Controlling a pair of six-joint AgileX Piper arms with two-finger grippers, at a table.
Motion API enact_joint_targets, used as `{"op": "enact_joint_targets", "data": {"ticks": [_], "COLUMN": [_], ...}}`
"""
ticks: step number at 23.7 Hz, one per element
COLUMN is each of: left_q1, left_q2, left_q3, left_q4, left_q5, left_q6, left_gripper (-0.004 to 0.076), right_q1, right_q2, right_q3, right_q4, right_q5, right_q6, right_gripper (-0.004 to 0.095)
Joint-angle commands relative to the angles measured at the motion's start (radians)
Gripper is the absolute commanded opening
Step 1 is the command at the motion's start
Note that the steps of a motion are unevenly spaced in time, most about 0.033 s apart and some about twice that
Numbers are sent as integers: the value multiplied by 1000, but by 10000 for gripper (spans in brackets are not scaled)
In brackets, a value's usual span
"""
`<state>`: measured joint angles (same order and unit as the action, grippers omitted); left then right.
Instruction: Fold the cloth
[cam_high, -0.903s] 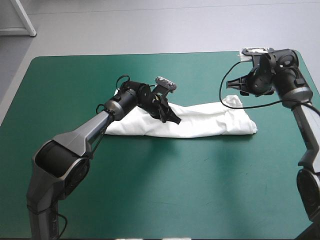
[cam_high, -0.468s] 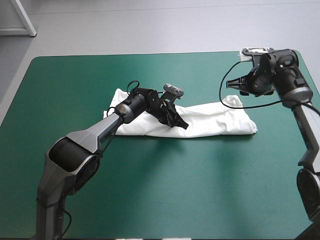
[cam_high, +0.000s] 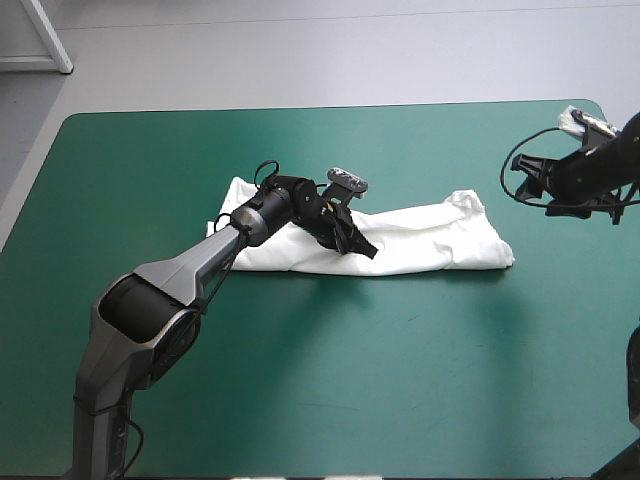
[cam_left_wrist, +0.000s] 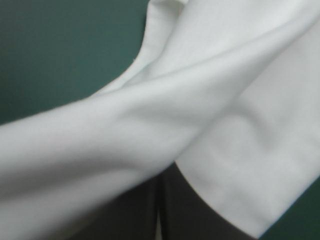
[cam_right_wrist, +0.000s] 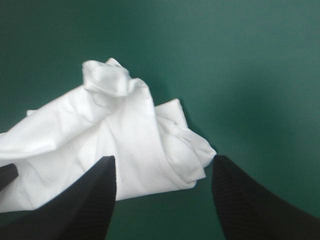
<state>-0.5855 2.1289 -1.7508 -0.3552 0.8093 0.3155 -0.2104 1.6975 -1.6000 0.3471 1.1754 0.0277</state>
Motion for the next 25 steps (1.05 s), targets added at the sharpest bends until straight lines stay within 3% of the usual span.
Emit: {"op": "enact_joint_targets", "data": {"ticks": [1,9,12,20,23,25], "left_q1": [-7,-7,-7,-7,-5,-5], "left_q2": [-42,-42,-42,-42,-42,-42], "left_q3": [-19,-19,-19,-19,-19,-19], "left_q4": [-27,-26,-23,-18,-18,-18], "left_q5": [21,31,31,27,26,29], "left_q6": [-3,-3,-3,-3,-3,-3], "left_gripper": [-9,-9,-9,-9,-9,-9], "right_q1": [-19,-19,-11,68,135,171], "right_q2": [-45,-24,21,127,158,171], "right_q3": [69,310,319,315,315,311], "right_q4": [57,116,185,217,224,212], "right_q5": [-43,-170,-204,-263,-297,-325], "right_q6": [-51,-155,-221,-244,-247,-198], "right_gripper": [611,612,612,603,534,336]}}
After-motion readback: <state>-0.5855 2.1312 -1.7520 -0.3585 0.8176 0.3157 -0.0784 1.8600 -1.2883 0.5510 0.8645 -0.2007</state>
